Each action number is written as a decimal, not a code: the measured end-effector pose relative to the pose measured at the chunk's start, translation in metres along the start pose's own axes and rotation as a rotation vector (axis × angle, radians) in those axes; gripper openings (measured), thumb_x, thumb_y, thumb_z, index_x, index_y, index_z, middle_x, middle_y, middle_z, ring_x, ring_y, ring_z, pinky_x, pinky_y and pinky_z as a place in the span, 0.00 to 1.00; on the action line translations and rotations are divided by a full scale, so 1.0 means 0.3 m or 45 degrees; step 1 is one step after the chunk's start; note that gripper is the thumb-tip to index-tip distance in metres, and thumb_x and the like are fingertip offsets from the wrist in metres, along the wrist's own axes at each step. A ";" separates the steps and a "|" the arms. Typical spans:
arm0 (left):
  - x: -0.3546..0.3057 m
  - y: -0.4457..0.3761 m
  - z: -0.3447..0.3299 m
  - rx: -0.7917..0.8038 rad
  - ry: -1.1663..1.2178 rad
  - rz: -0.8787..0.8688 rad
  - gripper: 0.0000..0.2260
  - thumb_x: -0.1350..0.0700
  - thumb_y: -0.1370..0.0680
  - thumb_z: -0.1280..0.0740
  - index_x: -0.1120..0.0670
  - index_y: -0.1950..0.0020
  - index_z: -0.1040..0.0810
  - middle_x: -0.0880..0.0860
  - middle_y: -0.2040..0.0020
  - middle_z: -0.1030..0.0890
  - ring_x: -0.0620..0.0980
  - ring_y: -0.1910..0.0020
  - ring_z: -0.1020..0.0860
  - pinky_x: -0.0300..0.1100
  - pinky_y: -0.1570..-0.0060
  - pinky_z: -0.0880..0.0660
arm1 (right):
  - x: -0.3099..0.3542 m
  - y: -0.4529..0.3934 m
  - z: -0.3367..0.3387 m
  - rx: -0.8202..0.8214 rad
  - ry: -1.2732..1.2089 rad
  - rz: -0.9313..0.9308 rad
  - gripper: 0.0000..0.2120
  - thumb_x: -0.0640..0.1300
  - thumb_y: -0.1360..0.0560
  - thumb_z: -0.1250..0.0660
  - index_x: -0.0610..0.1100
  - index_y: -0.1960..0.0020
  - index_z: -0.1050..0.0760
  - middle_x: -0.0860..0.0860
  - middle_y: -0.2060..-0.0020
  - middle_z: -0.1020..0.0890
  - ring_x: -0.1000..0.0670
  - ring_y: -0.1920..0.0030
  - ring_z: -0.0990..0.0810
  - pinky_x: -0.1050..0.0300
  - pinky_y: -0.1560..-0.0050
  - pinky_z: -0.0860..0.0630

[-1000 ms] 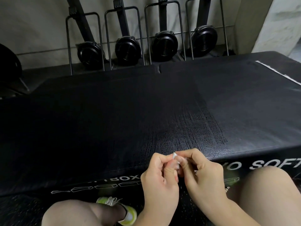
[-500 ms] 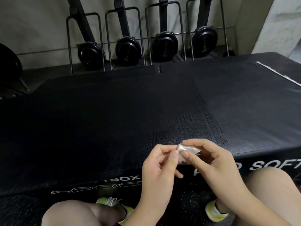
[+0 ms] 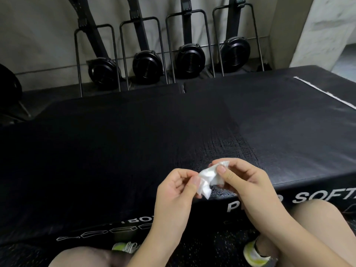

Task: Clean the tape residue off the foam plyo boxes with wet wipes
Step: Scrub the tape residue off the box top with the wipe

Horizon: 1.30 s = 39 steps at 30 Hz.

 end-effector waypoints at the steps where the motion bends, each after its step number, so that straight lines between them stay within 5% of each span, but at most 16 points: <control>1: -0.001 -0.001 -0.002 0.003 -0.018 0.009 0.03 0.58 0.21 0.31 0.55 0.53 0.18 0.54 0.60 0.17 0.49 0.60 0.19 0.46 0.52 0.20 | 0.003 -0.006 0.002 0.002 0.020 -0.001 0.07 0.42 0.22 0.31 0.46 0.49 0.15 0.41 0.54 0.14 0.35 0.48 0.17 0.41 0.43 0.20; 5: 0.024 -0.007 -0.022 0.072 0.064 0.154 0.06 0.57 0.19 0.34 0.59 0.49 0.20 0.58 0.53 0.15 0.57 0.53 0.17 0.57 0.45 0.20 | 0.012 -0.031 -0.004 0.066 0.157 0.001 0.09 0.39 0.19 0.34 0.48 0.48 0.15 0.46 0.55 0.13 0.45 0.50 0.15 0.49 0.46 0.19; 9: 0.032 -0.003 -0.060 0.161 0.220 0.296 0.14 0.50 0.19 0.33 0.61 0.45 0.23 0.59 0.47 0.16 0.58 0.46 0.17 0.54 0.43 0.21 | 0.017 -0.044 -0.013 0.052 0.247 0.057 0.07 0.39 0.21 0.31 0.48 0.48 0.15 0.48 0.59 0.13 0.53 0.58 0.16 0.60 0.54 0.21; 13: 0.014 -0.006 -0.059 0.085 -0.174 0.104 0.18 0.49 0.29 0.23 0.45 0.43 0.25 0.47 0.47 0.16 0.47 0.48 0.17 0.45 0.50 0.20 | 0.033 -0.054 -0.011 -0.009 0.244 0.077 0.04 0.40 0.23 0.28 0.48 0.51 0.16 0.50 0.60 0.14 0.54 0.59 0.16 0.64 0.57 0.21; 18: -0.009 -0.015 -0.046 0.044 -0.151 0.008 0.05 0.53 0.22 0.29 0.50 0.46 0.20 0.49 0.53 0.14 0.48 0.52 0.16 0.43 0.50 0.20 | 0.042 -0.055 -0.001 0.056 0.259 0.086 0.05 0.47 0.25 0.28 0.48 0.52 0.15 0.44 0.59 0.15 0.45 0.59 0.17 0.52 0.53 0.20; 22: -0.001 -0.024 -0.019 -0.059 -0.287 -0.029 0.07 0.51 0.19 0.34 0.49 0.54 0.17 0.49 0.59 0.15 0.46 0.59 0.17 0.38 0.57 0.21 | 0.020 -0.056 0.026 0.112 0.323 0.027 0.06 0.48 0.22 0.30 0.48 0.50 0.16 0.44 0.57 0.15 0.44 0.55 0.16 0.43 0.48 0.19; 24: 0.004 -0.030 -0.014 -0.121 -0.279 -0.026 0.08 0.53 0.19 0.34 0.49 0.56 0.17 0.48 0.58 0.16 0.46 0.58 0.18 0.41 0.56 0.21 | 0.003 -0.055 0.040 0.157 0.438 0.015 0.08 0.53 0.20 0.32 0.51 0.50 0.16 0.46 0.57 0.14 0.37 0.55 0.17 0.30 0.52 0.20; 26: 0.004 -0.036 -0.018 -0.133 -0.256 -0.032 0.08 0.53 0.19 0.34 0.48 0.56 0.17 0.48 0.58 0.16 0.46 0.57 0.18 0.42 0.55 0.21 | -0.011 -0.052 0.050 0.206 0.479 0.010 0.13 0.59 0.22 0.32 0.50 0.54 0.18 0.45 0.61 0.17 0.36 0.62 0.22 0.28 0.59 0.23; 29: -0.004 -0.047 -0.038 -0.077 -0.265 -0.039 0.07 0.52 0.20 0.33 0.46 0.55 0.17 0.47 0.58 0.16 0.44 0.57 0.18 0.40 0.56 0.21 | -0.025 -0.049 0.044 0.263 0.312 -0.043 0.17 0.60 0.27 0.28 0.46 0.54 0.20 0.42 0.60 0.18 0.44 0.60 0.21 0.38 0.57 0.24; 32: 0.004 -0.066 -0.060 -0.003 -0.228 -0.003 0.04 0.54 0.21 0.31 0.45 0.52 0.17 0.49 0.57 0.15 0.47 0.56 0.17 0.44 0.53 0.20 | -0.032 -0.066 0.044 0.203 0.229 -0.071 0.06 0.50 0.27 0.23 0.50 0.52 0.15 0.46 0.57 0.14 0.45 0.55 0.16 0.49 0.54 0.21; 36: 0.053 -0.108 -0.060 -0.010 -0.301 -0.010 0.08 0.57 0.22 0.30 0.43 0.49 0.20 0.53 0.62 0.16 0.55 0.61 0.18 0.53 0.59 0.20 | -0.056 -0.118 0.096 0.064 0.546 -0.061 0.04 0.47 0.30 0.21 0.52 0.60 0.15 0.53 0.69 0.17 0.58 0.69 0.22 0.63 0.65 0.28; 39: 0.114 -0.144 -0.062 -0.019 -0.529 -0.076 0.09 0.55 0.21 0.32 0.40 0.48 0.22 0.50 0.65 0.19 0.46 0.66 0.21 0.43 0.62 0.23 | -0.081 -0.165 0.116 0.038 0.803 -0.019 0.10 0.51 0.33 0.19 0.50 0.65 0.19 0.57 0.74 0.22 0.59 0.73 0.28 0.68 0.70 0.34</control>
Point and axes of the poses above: each hand's wrist, its own y-axis away from the middle knuckle, its own z-axis out of the back of the hand, x = y × z, the point moved 6 cm from there along -y, towards the middle knuckle
